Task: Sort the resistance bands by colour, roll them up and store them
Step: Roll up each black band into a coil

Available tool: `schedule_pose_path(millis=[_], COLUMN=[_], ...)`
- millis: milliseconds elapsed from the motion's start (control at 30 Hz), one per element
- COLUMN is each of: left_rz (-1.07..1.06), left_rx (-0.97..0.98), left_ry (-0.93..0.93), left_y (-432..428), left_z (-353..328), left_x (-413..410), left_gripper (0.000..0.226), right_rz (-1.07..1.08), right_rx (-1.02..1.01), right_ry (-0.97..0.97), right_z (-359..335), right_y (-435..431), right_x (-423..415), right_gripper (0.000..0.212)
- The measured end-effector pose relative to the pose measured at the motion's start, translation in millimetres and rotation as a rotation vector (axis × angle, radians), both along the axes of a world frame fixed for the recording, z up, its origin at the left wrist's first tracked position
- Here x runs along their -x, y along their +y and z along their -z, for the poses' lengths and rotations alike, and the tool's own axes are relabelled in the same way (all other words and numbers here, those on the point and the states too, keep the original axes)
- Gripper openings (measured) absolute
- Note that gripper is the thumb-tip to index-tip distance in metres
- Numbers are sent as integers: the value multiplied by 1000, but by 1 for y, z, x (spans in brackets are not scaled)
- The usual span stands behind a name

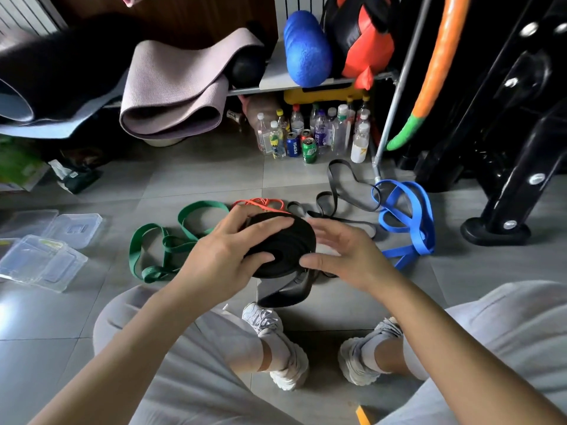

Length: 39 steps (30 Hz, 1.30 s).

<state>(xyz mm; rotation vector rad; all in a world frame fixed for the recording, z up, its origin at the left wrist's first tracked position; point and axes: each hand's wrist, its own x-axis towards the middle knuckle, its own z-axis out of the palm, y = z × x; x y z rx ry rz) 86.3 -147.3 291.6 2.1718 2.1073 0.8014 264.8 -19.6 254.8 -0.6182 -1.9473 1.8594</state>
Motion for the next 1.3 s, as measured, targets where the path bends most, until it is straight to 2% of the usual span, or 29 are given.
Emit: schedule_pose_path(millis=[67,200,300,367,433,500,567,633,767,900,1133,1233,1300], left_rz=[-11,-93,-174,-140,-106,-77,44,135,48,-101,-193,-195,-180], left_rx=[-23,-95,-82,-27,81,158,240,308,222,31,-202,-108,43], left_ry=[-91,-321,-466,-495,-431,-239,-104,-85,-362,-649,-959,-1064,-1199], left_y=[1,0,0,-1,-1,3,9,14,14,10,8,5,4], left_z=[4,13,23,25,17,4,-3,-3,3,8,14,12,5], left_x=[1,-9,-26,-26,-19,-13,-14,-19,-21,-26,-40,-38,-31], left_gripper=[50,54,57,53,50,54,64,70,66,63,54,56,42], right_rz=[10,66,115,96,44,-20,-93,-126,-32,-1,108,140,140], right_rx=[26,114,110,63,44,38,40,34,-17,-28,-57,-1,60], right_ry=[70,195,209,176,123,67,24,3,33,85,96,113,116], right_z=[-5,4,10,9,7,5,1,-3,-11,-15,-20,-16,-12], right_y=[-1,-6,-7,-3,1,5,9,11,16,15,11,11,14], right_x=[5,5,1,-3,-8,-12,-13,-11,-13,-15,-12,-14,-16], right_gripper=[45,42,37,34,36,36,36,36,47,54,53,50,50])
